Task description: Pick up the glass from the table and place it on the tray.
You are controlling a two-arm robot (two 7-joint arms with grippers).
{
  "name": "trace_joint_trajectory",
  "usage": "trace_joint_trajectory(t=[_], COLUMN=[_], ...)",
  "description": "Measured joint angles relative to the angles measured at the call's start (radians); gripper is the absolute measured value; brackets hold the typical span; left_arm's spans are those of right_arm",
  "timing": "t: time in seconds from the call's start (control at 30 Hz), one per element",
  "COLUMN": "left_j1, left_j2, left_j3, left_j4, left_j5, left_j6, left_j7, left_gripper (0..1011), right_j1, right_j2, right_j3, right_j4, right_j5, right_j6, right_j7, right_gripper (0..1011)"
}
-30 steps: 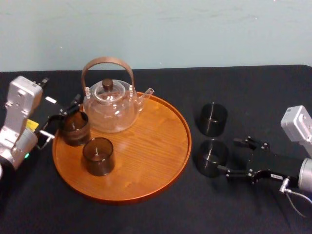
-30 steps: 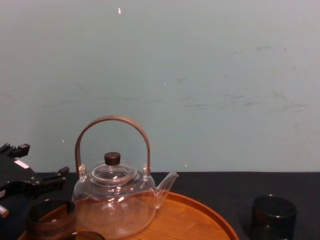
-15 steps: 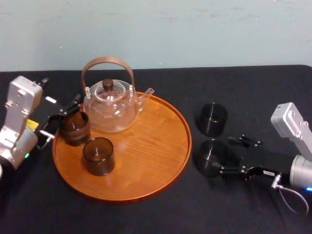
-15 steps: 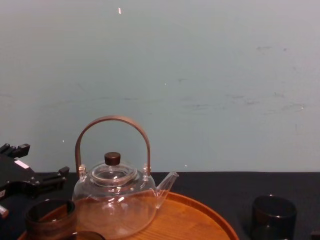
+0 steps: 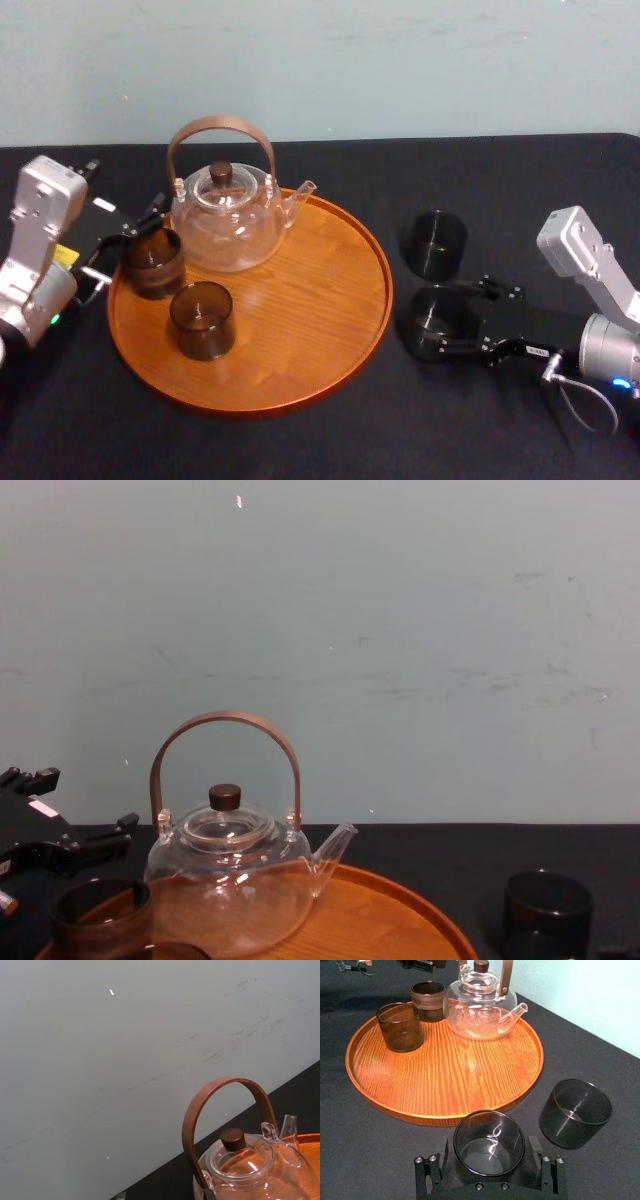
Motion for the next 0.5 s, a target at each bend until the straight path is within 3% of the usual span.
trace_joint_trajectory(t=[0.5], left_j1=[0.0], left_j2=[0.0], left_j3=[0.0], left_j4=[0.0], left_j5=[0.0], left_j6=[0.0], left_j7=[0.0], left_gripper=[1001], right_j1=[0.026], right_j2=[-0.014], right_j3=[-0.024], right_j4=[0.018], right_j5=[-0.016], right_j6=[0.016], right_j7=[-0.004], right_gripper=[1002])
